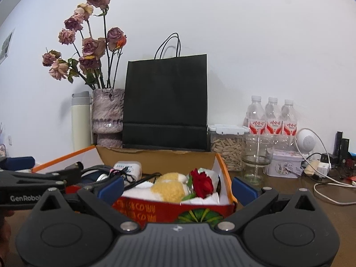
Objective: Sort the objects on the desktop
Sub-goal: 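Withdraw both tools toward the yellow block and small white cap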
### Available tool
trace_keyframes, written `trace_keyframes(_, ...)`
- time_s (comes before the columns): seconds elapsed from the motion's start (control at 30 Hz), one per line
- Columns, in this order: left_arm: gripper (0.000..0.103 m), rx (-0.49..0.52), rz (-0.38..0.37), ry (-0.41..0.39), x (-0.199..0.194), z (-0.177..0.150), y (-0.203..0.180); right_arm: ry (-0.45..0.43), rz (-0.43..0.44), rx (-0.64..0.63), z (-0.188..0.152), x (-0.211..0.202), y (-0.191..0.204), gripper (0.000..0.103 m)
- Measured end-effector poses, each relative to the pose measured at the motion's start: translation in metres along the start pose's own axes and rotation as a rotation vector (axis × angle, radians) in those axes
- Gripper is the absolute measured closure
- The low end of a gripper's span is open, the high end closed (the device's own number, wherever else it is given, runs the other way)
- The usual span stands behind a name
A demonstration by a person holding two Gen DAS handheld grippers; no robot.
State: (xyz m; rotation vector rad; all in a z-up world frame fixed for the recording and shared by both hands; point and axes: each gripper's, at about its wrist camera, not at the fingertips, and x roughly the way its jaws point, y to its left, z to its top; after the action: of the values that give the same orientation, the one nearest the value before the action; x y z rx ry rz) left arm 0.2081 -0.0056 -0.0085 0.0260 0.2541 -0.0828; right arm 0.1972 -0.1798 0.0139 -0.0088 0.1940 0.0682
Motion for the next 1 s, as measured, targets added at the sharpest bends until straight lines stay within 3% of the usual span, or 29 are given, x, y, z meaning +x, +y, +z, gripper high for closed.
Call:
trace_keyframes(0.4, 0.000, -0.039, -0.056, 0.195, -0.011, -0.014, -0.031, 0.106, 0.063, 0.027, -0.009, -0.028, -0.031, 0.000)
trace_keyframes(0.8, 0.000, -0.037, -0.138, 0.386, 0.014, -0.024, -0.071, 0.348, 0.074, 0.069, -0.022, -0.009, -0.090, 0.000)
trace_keyframes(1.0, 0.001, -0.013, -0.131, 0.427, 0.020, -0.028, -0.078, 0.461, 0.062, 0.084, -0.031, 0.004, -0.105, 0.000)
